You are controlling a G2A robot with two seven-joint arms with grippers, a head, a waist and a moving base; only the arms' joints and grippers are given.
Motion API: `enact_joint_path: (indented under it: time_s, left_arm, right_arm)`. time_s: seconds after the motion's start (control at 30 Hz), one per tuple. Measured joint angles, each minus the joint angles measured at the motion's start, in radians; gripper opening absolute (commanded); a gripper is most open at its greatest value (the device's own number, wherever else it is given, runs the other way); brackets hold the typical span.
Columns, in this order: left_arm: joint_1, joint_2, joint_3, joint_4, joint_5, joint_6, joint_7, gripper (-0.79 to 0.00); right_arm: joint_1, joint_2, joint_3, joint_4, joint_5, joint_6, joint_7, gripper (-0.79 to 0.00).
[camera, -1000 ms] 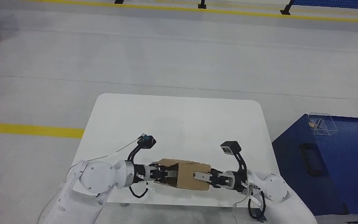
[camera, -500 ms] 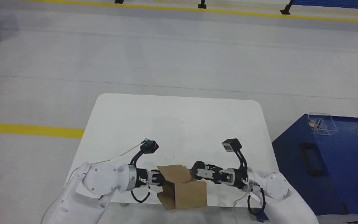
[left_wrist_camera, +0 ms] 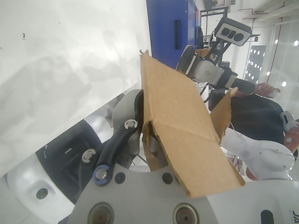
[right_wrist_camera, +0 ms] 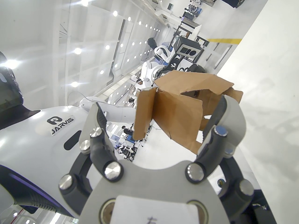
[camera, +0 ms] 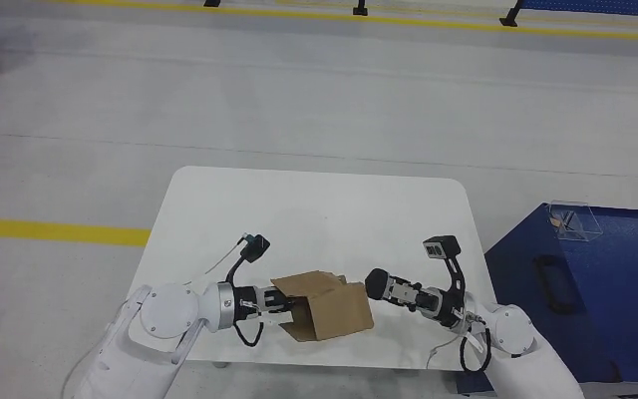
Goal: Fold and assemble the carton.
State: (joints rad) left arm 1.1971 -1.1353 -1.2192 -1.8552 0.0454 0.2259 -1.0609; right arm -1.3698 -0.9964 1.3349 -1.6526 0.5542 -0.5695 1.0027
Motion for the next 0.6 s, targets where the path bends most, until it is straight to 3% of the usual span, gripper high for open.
enact_joint_path:
  time_s: [0.1, 0.17, 0.33, 0.43, 0.6]
  left_arm:
    - [0.015, -0.008, -0.002, 0.03, -0.103, 0.045, 0.039, -0.785]
    - [0.014, -0.021, -0.006, 0.067, -0.279, 0.081, 0.057, -0.785]
    - [-0.017, -0.05, 0.036, 0.179, -0.668, 0.073, 0.024, -0.785]
    - [-0.048, -0.06, 0.076, 0.226, -0.757, 0.048, -0.009, -0.785]
    - [-0.086, -0.069, 0.122, 0.264, -0.749, 0.026, 0.004, -0.785]
  right_arm:
    - [-0.006, -0.002, 0.038, -0.017, 0.032, -0.008, -0.082, 0.0]
    - [-0.017, -0.003, 0.066, -0.012, 0.027, -0.043, -0.155, 0.0]
    - [-0.021, -0.005, 0.094, -0.015, 0.049, 0.009, -0.207, 0.0]
    - [-0.024, -0.005, 0.092, -0.016, 0.03, 0.045, -0.211, 0.0]
    - [-0.008, -0.008, 0.064, -0.021, -0.043, 0.11, -0.208, 0.0]
